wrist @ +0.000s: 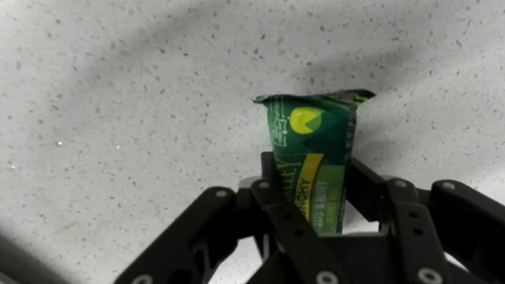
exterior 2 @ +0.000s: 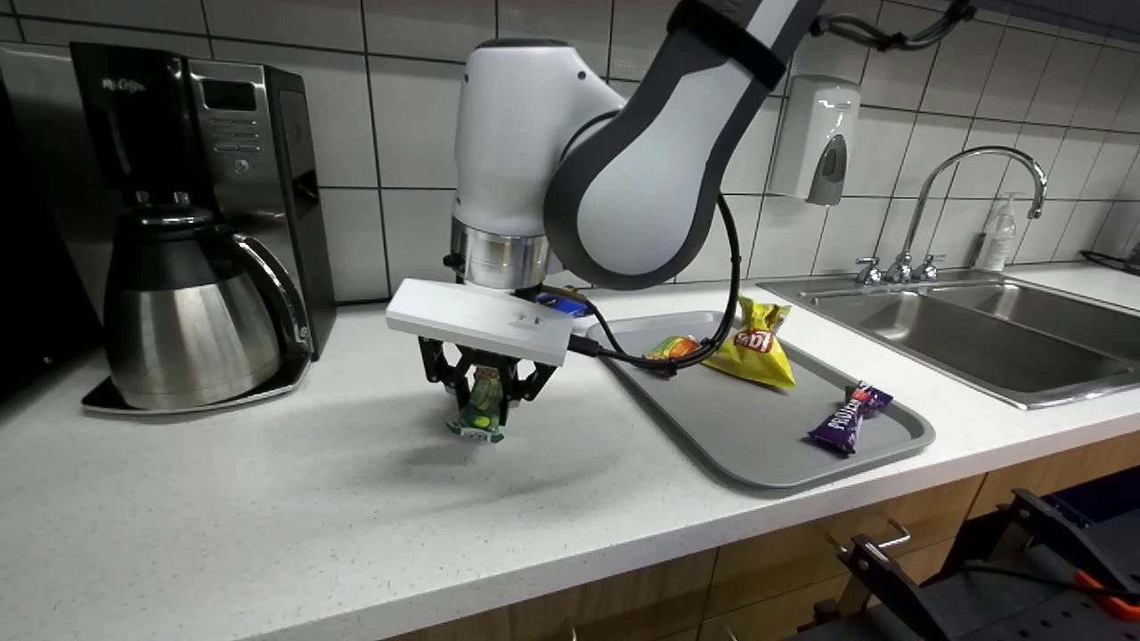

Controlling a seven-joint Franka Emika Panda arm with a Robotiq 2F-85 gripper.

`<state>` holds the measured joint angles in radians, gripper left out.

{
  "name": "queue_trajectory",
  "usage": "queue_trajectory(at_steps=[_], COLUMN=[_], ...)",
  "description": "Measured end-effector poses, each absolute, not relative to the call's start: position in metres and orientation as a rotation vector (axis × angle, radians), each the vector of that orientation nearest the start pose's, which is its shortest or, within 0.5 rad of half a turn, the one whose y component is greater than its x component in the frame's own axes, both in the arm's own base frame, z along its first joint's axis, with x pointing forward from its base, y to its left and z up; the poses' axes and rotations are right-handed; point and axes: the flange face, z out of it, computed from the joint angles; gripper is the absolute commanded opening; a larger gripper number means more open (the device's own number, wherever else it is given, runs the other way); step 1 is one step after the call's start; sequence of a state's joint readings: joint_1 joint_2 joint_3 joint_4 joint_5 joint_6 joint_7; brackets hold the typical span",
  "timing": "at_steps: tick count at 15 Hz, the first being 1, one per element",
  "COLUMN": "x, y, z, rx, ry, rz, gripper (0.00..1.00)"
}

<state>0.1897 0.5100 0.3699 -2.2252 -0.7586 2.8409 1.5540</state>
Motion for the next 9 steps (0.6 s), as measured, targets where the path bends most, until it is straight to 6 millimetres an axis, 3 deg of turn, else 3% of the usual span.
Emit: queue_trajectory(at_steps=[4,6,7,9], x=[0.4432,0.4438,0.4441,0.4447], y=[0.3296,0.3310,0.3316,0.3319], z=[0.1657,0.1644,0.1639,0.1629], rx=[-2.991,-2.998,-3.001,-3.006], ry=[0.502,0.497,0.494,0.490], rz=[-0.269,-0.267,-0.267,-0.265], gripper=[0.18,0.70,0.70,0.81])
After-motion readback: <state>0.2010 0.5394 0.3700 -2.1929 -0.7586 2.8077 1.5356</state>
